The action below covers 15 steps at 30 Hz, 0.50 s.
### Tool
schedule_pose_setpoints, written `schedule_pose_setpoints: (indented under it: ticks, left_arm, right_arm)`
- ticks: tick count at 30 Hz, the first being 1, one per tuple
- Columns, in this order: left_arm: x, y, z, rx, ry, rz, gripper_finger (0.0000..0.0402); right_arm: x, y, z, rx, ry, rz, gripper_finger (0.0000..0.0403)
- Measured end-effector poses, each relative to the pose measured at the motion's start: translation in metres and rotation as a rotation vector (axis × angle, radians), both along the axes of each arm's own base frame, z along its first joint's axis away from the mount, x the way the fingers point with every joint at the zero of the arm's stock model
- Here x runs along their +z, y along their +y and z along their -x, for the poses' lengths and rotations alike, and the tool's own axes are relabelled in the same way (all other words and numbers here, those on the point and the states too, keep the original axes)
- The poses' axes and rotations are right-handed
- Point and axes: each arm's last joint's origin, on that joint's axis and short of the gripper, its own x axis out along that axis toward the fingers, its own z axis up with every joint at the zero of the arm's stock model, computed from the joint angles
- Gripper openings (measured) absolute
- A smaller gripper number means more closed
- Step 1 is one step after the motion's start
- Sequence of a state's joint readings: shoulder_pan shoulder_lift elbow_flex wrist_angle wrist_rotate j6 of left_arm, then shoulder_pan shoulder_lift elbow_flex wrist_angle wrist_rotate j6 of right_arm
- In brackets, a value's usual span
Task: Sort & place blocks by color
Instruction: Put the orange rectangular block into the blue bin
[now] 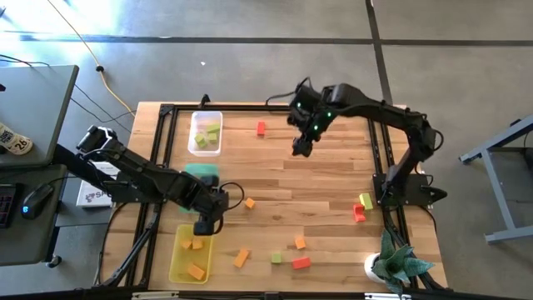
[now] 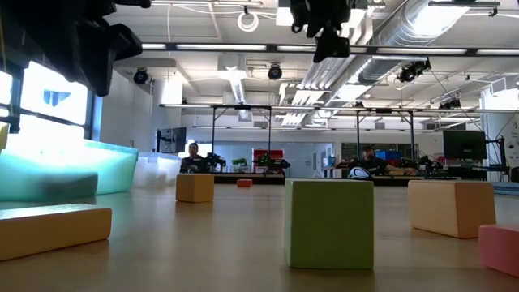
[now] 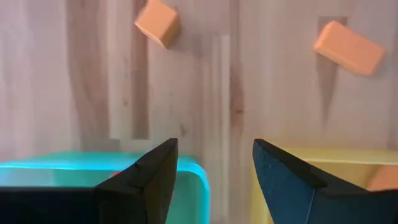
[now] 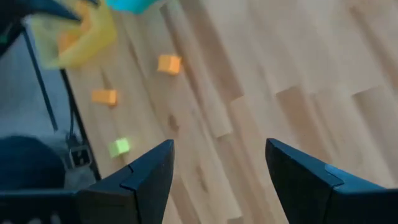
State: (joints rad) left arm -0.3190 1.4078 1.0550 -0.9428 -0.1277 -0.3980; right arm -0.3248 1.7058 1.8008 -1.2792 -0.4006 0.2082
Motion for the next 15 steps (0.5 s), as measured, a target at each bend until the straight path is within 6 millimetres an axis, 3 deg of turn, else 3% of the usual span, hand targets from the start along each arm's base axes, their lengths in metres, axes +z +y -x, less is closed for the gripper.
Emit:
schedule_pose_setpoints:
  ticks: [15]
  left_arm:
    - [0.001, 0.008, -0.005, -0.007, -0.03, -0.02, 0.0196]
  right_arm:
    - [-0.004, 0.12, -0.004, 0.286, 0.133, 0.008, 0.0239]
